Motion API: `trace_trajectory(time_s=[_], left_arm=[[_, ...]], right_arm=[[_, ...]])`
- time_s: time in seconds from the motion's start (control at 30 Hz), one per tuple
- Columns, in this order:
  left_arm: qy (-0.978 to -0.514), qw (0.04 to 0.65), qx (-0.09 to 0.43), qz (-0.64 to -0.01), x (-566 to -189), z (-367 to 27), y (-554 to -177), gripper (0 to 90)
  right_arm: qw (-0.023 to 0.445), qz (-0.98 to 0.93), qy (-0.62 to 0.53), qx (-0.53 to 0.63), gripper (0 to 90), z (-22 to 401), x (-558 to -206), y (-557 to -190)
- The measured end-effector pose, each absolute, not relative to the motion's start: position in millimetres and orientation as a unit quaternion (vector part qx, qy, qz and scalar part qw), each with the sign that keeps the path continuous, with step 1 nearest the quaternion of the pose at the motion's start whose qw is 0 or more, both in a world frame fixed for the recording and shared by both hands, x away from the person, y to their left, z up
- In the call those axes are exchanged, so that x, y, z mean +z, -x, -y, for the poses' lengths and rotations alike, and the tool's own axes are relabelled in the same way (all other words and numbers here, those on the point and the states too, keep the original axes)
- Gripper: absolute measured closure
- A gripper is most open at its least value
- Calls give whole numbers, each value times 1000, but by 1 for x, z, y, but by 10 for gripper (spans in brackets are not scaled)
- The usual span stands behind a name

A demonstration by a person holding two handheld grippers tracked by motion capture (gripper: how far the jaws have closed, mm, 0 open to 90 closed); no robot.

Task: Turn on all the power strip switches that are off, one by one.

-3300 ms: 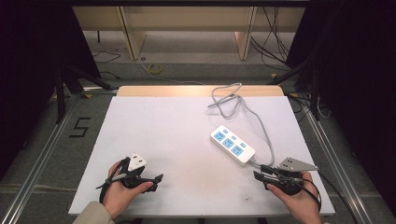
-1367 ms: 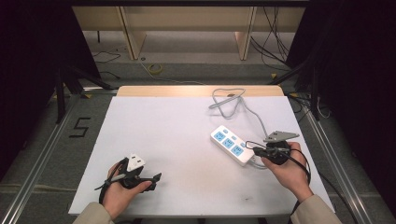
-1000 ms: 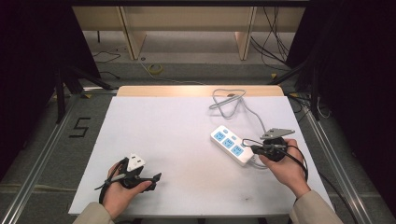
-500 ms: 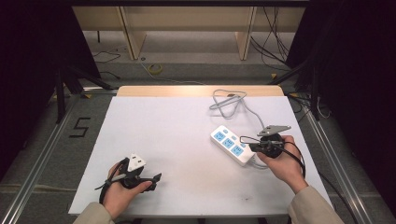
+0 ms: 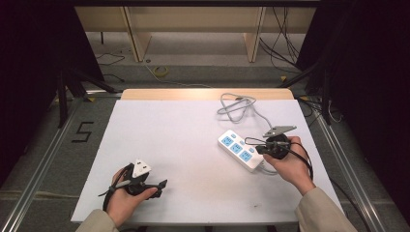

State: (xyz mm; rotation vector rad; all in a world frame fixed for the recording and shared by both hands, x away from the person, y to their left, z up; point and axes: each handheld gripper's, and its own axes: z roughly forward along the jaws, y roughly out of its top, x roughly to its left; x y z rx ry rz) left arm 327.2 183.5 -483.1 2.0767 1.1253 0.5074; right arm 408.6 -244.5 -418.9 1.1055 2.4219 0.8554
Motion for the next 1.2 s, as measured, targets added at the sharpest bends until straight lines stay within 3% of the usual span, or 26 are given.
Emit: trace_trajectory(time_s=[1.2], left_arm=[[-803, 356, 198, -435, -484, -183, -327, 158]], right_arm=[[147, -872, -389, 259, 900, 227, -423, -443]])
